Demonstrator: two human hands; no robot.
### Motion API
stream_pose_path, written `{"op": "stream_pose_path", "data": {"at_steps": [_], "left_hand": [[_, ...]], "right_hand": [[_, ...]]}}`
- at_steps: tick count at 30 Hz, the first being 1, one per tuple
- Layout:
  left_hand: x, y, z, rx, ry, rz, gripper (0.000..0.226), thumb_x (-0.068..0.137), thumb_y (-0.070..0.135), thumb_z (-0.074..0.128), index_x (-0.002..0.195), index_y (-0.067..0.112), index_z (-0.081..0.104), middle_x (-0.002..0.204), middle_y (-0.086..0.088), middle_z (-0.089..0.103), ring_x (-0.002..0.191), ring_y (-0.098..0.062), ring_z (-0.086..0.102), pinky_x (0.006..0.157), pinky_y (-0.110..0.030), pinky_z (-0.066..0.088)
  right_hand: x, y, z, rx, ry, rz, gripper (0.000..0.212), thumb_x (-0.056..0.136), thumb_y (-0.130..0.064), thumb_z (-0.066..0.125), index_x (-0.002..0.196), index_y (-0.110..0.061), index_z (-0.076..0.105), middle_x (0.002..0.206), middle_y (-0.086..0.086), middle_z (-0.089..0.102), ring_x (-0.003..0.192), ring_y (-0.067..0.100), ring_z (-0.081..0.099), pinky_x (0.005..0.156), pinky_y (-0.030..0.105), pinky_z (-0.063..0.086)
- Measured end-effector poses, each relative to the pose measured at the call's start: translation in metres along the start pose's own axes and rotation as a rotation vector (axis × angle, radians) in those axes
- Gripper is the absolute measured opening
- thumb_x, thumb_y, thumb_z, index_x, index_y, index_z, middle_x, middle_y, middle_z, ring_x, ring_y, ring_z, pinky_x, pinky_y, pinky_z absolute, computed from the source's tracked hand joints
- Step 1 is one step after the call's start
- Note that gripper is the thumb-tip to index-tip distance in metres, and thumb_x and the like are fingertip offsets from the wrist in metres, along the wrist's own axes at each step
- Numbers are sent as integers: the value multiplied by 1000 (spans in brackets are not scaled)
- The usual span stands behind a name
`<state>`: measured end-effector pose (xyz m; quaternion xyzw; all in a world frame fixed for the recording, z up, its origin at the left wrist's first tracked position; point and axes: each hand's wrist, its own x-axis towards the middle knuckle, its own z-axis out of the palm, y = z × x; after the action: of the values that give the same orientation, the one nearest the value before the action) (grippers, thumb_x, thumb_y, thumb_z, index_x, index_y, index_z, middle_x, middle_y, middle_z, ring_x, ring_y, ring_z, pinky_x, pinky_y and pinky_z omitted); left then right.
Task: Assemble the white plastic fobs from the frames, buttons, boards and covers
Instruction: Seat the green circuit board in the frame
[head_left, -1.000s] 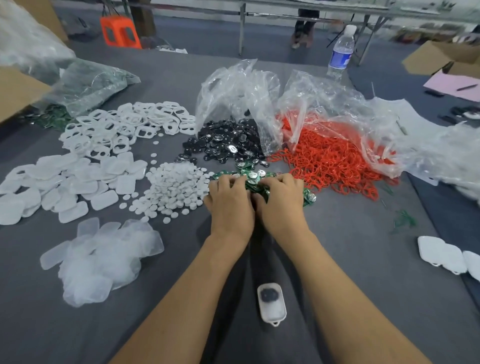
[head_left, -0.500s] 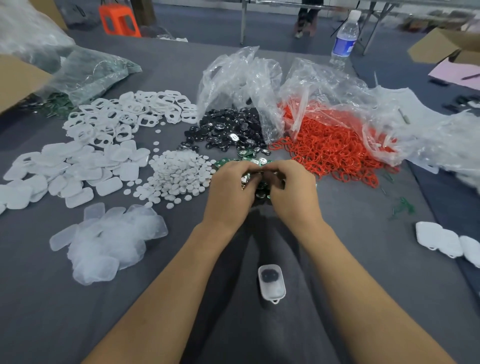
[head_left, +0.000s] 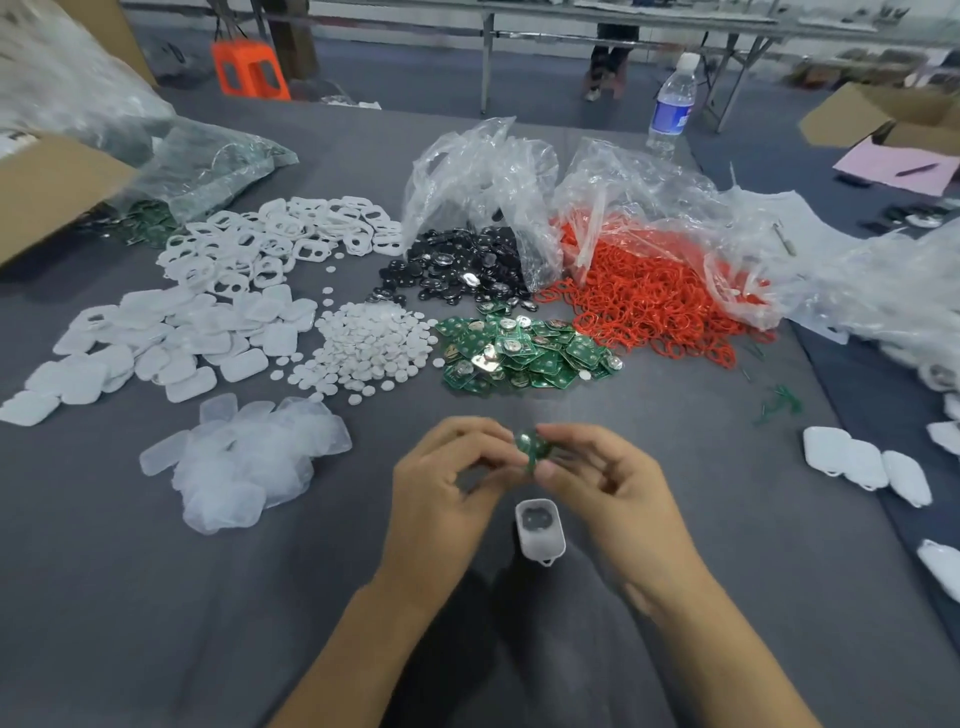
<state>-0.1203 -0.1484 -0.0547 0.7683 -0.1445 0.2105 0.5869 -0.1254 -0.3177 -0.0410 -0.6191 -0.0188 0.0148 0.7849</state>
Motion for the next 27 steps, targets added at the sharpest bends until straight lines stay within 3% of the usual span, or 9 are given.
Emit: {"op": "stream_pose_path", "data": {"at_steps": [4,9,11,14,18,20,23,27], "left_hand": [[-32,15,5,-299,-30,-239,45,73,14,88,110,34,71,106,0,75,97,-25,74,85,-27,59],[-52,22,11,-389,0,-288,43,81,18,85,118,33,68,107,-1,77,99,-22,75,82,-25,60],[-59,24,12,-389,-37,-312,41,83,19,84,119,32,68,106,-3,77,97,-24,76,82,-31,61],[-65,25,13,-254,-85,-295,38,84,30,82,118,39,67,109,6,76,100,-20,74,87,-33,60],[-64,19,6,259,-107,-202,53,77,57,77,126,46,59,123,31,58,119,0,53,97,-10,40],[-63,16,6,415,-218,-175,73,73,66,75,138,44,50,129,34,49,130,6,37,106,-16,30],[-66,11,9,510,-286,-167,85,74,67,77,148,40,42,133,29,44,138,3,27,110,-25,23],[-66,4,10,498,-271,-195,86,76,71,70,150,45,35,140,25,46,141,6,23,111,-22,18]], "right_hand": [[-29,3,-3,40,14,-3,35,85,20,61,106,-6,72,104,15,76,95,22,73,78,22,56],[-48,-3,-2,38,67,-21,32,85,12,66,103,-13,74,102,14,76,91,21,74,78,23,57],[-53,-4,-1,35,89,-15,29,85,5,69,104,-16,75,99,15,76,88,21,73,78,26,58],[-62,-6,-4,-95,144,-47,31,83,4,73,102,-21,76,92,9,77,82,18,73,76,22,57],[-69,-9,-27,-804,423,-191,33,79,-4,75,89,-36,72,78,-20,71,71,-4,67,68,0,44],[-72,-8,-28,-958,373,-154,36,78,-5,79,91,-38,69,77,-22,69,76,-8,65,72,-1,43],[-79,0,-27,-1090,180,-117,42,73,-14,87,108,-33,72,95,-17,69,87,2,65,87,20,52],[-84,-1,-42,-1039,192,-86,53,72,-18,87,115,-42,67,99,-21,62,89,-3,61,82,7,44]]}}
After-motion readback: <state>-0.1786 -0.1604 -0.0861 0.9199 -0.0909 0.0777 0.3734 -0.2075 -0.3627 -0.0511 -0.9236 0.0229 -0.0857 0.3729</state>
